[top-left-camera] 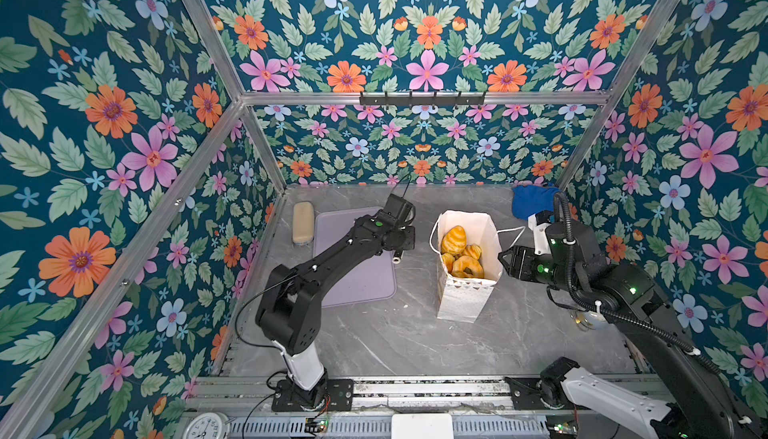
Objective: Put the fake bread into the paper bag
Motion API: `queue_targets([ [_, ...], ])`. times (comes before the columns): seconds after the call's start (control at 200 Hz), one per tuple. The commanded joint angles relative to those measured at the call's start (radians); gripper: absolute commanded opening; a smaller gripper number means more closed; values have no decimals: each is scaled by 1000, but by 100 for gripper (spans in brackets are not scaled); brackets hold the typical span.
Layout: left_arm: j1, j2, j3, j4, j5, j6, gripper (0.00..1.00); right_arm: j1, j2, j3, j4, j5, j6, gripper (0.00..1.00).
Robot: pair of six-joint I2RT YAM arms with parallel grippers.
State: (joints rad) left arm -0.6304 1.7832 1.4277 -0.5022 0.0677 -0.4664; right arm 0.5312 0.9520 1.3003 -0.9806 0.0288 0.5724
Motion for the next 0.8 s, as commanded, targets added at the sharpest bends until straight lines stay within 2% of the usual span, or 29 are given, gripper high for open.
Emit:
queue_targets([
  [0.0,1,100,61,112,15,-26,17,0,-3,-2,-7,12,9,61],
  [0.235,-7,320,195,139,-50,-65,17,1,-7,-3,-12,23,3,62],
  [0.33,-12,361,205,148,-59,-79,26,1,-10,-4,-15,29,1,62],
  [0.425,-16,379,204,163,-50,-87,39,1,-9,-6,-14,30,1,62],
  [0.71,-23,360,195,163,-40,-80,55,0,-4,-7,-5,23,1,62],
  [0.74,-22,355,195,161,-41,-78,66,1,-4,-6,-5,22,2,62],
  [0.795,-23,346,191,156,-45,-77,72,0,-4,-6,-4,21,3,62],
])
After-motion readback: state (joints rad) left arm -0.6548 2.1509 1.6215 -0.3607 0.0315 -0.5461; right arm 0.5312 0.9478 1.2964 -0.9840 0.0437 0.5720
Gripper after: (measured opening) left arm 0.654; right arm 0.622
